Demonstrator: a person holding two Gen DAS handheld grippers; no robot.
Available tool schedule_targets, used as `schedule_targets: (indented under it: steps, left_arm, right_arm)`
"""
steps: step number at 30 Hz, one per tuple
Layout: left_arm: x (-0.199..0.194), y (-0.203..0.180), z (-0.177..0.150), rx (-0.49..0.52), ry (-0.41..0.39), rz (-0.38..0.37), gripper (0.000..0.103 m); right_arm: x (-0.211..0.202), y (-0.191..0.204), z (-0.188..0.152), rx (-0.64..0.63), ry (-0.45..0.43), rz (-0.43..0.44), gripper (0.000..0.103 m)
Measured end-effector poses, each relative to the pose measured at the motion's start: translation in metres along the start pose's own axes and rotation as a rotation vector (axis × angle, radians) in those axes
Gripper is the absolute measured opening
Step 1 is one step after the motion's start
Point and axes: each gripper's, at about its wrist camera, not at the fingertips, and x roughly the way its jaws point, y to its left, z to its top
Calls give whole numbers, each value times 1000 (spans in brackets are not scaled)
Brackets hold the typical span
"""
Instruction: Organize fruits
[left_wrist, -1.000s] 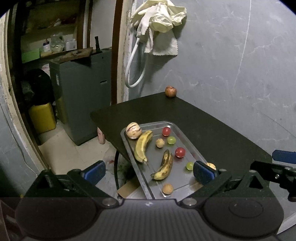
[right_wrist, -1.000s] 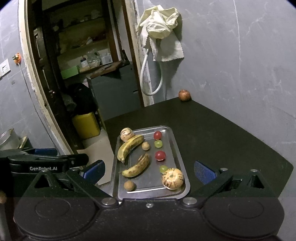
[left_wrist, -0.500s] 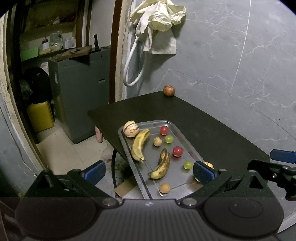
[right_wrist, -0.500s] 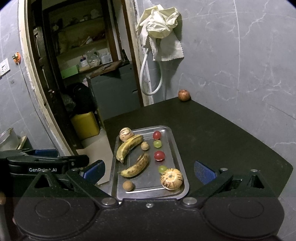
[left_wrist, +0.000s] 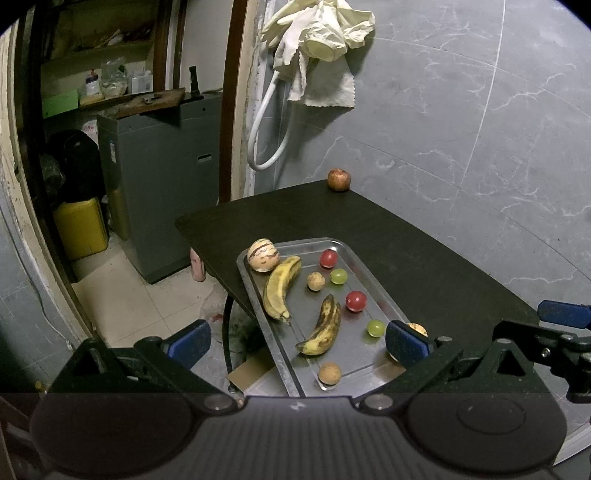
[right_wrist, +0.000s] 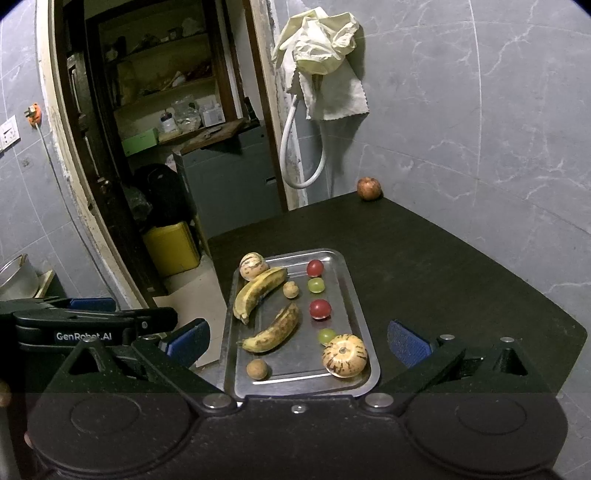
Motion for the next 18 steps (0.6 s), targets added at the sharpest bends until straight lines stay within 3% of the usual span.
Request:
schedule_targets:
  steps: [18]
  left_arm:
    - [1,0,0,-2,3,-4,103]
  right_arm:
    - [1,0,0,1,0,-1,102]
